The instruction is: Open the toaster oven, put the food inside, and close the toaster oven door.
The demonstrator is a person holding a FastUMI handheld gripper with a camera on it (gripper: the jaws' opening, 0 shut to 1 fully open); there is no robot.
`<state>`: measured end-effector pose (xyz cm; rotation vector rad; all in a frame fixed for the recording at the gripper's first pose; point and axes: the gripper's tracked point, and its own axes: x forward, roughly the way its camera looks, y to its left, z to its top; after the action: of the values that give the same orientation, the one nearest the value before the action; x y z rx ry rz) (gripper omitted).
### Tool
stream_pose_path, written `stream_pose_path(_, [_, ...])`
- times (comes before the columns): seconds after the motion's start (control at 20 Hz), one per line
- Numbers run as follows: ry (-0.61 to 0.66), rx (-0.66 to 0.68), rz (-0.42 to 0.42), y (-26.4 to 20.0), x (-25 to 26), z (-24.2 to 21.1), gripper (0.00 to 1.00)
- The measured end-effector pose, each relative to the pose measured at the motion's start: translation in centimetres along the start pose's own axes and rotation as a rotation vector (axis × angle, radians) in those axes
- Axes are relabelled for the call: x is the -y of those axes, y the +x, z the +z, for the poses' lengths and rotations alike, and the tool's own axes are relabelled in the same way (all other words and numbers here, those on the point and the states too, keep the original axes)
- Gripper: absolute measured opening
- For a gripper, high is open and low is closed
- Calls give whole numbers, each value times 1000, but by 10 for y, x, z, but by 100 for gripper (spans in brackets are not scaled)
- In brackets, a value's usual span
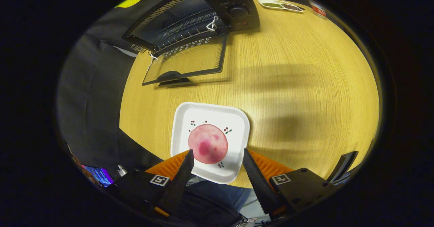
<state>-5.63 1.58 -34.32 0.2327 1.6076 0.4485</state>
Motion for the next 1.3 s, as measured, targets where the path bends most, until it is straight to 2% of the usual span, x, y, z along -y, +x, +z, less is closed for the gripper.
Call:
stream_pose_path(0.3, [35, -52, 21, 13, 3, -11, 85])
stream_pose_path(0.4, [20, -63, 16, 18, 6, -15, 85])
stream_pose_path(0.5, [36, -56, 6, 19, 10, -13, 69])
stream_pose_path(0.55, [58, -53, 19, 21, 9, -11, 50])
stream_pose_path(0.65, [97, -56, 44, 22, 9, -10, 45])
stream_pose_path(0.8, [163, -52, 29, 30, 19, -10, 37])
stream_pose_path(0.85, [196, -55, 48, 26, 16, -7, 5])
stream_pose_path(0.9, [207, -52, 60, 26, 17, -10, 8])
stream_pose_path(1.15, [178, -17, 57, 26, 16, -11, 2])
stream_pose_path(1.3, [167, 4, 97, 23, 4, -10, 2])
